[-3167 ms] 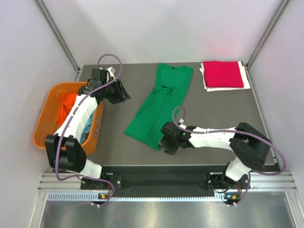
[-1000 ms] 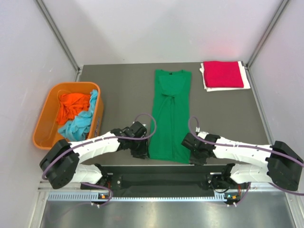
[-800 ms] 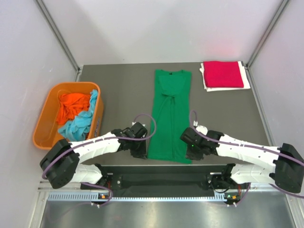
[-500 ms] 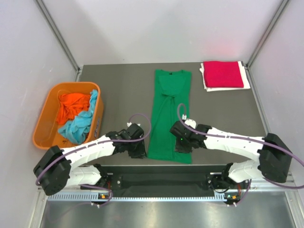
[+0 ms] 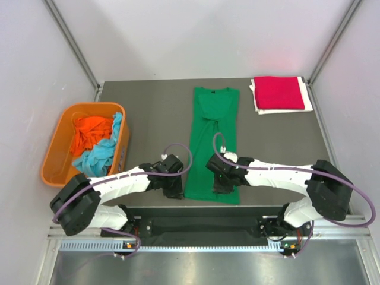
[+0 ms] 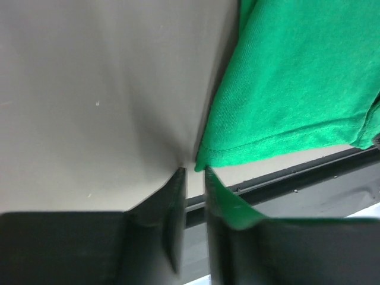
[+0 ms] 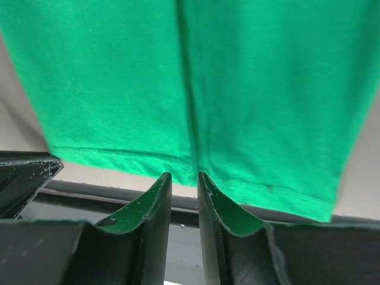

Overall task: Fold and stack the t-shirts
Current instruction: Fold the tshirt

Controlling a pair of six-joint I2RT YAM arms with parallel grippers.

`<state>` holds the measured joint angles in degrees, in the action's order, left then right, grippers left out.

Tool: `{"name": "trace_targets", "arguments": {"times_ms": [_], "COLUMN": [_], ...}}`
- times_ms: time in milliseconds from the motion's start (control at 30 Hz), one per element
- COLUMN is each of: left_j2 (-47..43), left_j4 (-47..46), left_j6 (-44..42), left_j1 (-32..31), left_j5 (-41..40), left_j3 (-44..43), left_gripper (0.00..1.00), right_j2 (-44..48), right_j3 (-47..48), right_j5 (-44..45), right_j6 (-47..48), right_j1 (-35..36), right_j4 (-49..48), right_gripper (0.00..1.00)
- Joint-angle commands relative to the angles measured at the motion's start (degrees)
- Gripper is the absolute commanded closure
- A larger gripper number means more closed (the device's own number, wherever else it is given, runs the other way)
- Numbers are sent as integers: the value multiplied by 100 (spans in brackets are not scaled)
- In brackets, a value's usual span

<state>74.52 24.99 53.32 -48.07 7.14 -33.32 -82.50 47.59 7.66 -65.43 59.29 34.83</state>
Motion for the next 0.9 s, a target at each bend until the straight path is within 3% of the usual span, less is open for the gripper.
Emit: {"name": "trace_targets", "arguments": {"times_ms": [0,133,167,333,500,667,700,733,767,867], "left_j2": [-78,-166,-183,-341,-605,-719,-737,-807,-834,-869], "left_j4": [-188,-336,-372,-346,-258,-127,-91,-48,14,225], "left_j6": [-50,11,29,310,521,688,697,697,680,469], "left_j1": [-18,-18,-18,-44,-88,-106,-114,-123,-123,-132], "left_j5": [-116,-20,59,200,148,86,34,-71,-124,-405], "left_j3": [-43,36,54,159,335,475,476,467,397,204], "left_gripper": [80,93,100,100,100,100,98,83,77,64], "right_j2": [-91,-196,-214,-293,-214,75,111,129,146,111], "right_j3": [-110,-215,-224,-303,-452,-549,-558,-567,-576,-488], "right_j5": [-98,-107,-90,-89,-125,-54,-54,-54,-80,-63], "right_j6": [-163,-251,-268,-321,-391,-427,-427,-427,-453,-445], "right_j1": [135,215,215,250,311,355,364,373,373,364], "right_j4": [-380,-442,-433,-494,-582,-521,-530,-547,-556,-416], "right_gripper": [75,75,76,79,99,100,100,100,100,88]}}
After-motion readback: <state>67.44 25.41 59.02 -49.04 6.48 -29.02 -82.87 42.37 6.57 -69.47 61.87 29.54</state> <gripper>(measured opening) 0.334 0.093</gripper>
